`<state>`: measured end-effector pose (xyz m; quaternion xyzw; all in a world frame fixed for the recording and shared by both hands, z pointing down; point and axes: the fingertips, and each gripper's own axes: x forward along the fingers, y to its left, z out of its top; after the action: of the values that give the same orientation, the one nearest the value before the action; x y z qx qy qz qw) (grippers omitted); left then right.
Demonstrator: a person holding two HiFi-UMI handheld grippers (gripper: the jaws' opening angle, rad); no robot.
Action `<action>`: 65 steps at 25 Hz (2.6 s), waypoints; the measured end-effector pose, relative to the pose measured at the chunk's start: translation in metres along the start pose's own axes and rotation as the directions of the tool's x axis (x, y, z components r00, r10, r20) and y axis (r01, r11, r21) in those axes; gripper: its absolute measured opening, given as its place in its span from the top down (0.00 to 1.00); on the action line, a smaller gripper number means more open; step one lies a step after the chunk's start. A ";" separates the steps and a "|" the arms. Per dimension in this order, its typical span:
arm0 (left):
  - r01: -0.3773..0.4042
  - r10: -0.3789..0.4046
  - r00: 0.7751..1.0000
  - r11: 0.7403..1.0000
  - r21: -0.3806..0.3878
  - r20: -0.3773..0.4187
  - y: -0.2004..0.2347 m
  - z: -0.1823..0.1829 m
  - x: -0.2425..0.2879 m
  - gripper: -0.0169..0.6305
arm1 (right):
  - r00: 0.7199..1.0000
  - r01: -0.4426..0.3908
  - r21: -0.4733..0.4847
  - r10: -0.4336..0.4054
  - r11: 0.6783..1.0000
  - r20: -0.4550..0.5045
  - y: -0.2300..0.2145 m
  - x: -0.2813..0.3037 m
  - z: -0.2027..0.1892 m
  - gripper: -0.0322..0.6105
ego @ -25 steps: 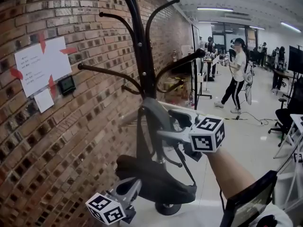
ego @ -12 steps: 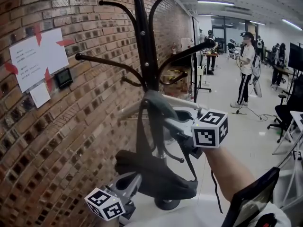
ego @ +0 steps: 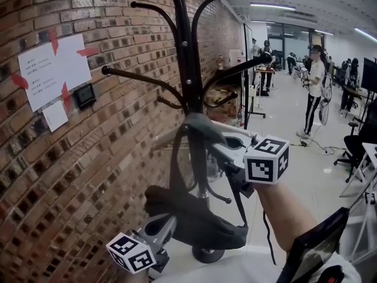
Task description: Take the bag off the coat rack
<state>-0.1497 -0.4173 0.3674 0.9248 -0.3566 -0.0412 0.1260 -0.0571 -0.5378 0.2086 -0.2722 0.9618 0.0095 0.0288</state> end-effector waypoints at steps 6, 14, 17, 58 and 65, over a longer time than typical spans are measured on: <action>-0.012 0.013 1.000 1.000 -0.016 0.017 0.004 0.003 -0.007 0.97 | 0.998 -0.016 0.024 0.014 1.000 0.065 0.001 0.003 0.025 0.91; -0.034 0.034 0.999 0.999 0.001 0.037 0.005 0.016 -0.013 0.97 | 0.995 -0.019 0.015 0.017 1.000 0.094 0.006 0.009 0.052 0.91; -0.028 0.027 0.998 0.999 0.018 0.052 -0.001 0.026 -0.015 0.97 | 0.994 -0.023 0.014 0.021 1.000 0.105 0.011 0.012 0.063 0.91; -0.185 0.175 0.981 0.972 -0.142 -0.084 -0.236 -0.139 -0.088 0.97 | 0.995 0.032 0.244 -0.007 0.969 -0.103 0.191 -0.301 -0.146 0.90; -0.098 0.084 0.991 0.987 -0.127 -0.108 -0.294 -0.158 -0.136 0.97 | 0.983 0.136 0.232 -0.102 0.963 -0.155 0.263 -0.353 -0.170 0.90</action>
<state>-0.0336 -0.0841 0.4410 0.8981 -0.3882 -0.0116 0.2065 0.0962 -0.1347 0.4008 -0.3241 0.9372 -0.1285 -0.0061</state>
